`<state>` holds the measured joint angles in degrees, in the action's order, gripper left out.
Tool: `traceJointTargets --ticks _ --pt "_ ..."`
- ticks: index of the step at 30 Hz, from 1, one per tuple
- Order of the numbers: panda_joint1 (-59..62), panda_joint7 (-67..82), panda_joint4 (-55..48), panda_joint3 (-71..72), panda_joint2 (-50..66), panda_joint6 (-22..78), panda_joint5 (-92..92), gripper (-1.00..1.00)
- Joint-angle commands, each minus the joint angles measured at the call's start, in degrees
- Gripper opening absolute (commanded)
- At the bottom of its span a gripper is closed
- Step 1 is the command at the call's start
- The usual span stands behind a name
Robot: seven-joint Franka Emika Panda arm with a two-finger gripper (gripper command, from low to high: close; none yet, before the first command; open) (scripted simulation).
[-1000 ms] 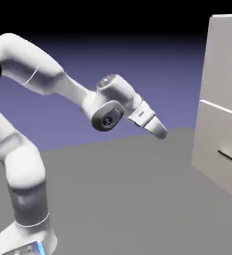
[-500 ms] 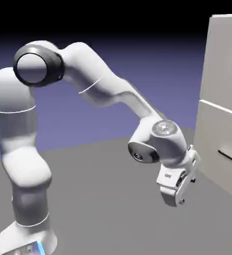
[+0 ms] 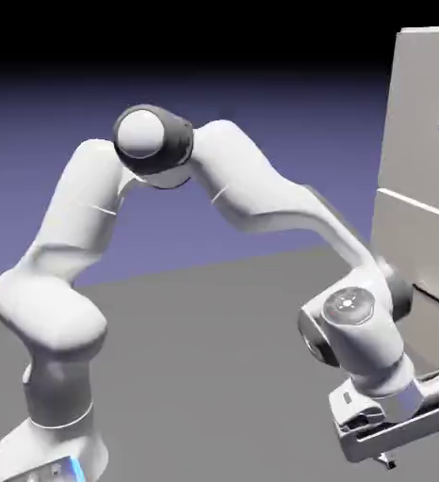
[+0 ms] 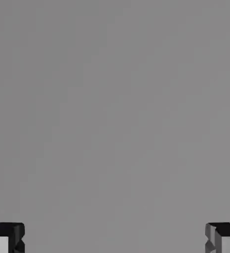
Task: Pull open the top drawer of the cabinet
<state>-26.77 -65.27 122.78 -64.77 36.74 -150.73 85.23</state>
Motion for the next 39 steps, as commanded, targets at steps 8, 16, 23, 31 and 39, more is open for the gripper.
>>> traceJointTargets --ticks 8,16,23,31,39 --pt "-6.1 -5.3 -8.9 -15.1 16.2 5.4 19.9 0.00" --pt "-12.2 -10.7 -17.9 -30.3 32.5 10.9 39.9 0.00" --pt "-17.5 -15.3 -25.7 -43.6 46.7 15.7 57.3 0.00" --pt "-20.3 -19.2 -33.5 -53.3 56.9 18.3 70.1 0.00" --pt "-12.9 -22.1 -47.2 -53.3 54.9 12.5 69.9 -1.00"
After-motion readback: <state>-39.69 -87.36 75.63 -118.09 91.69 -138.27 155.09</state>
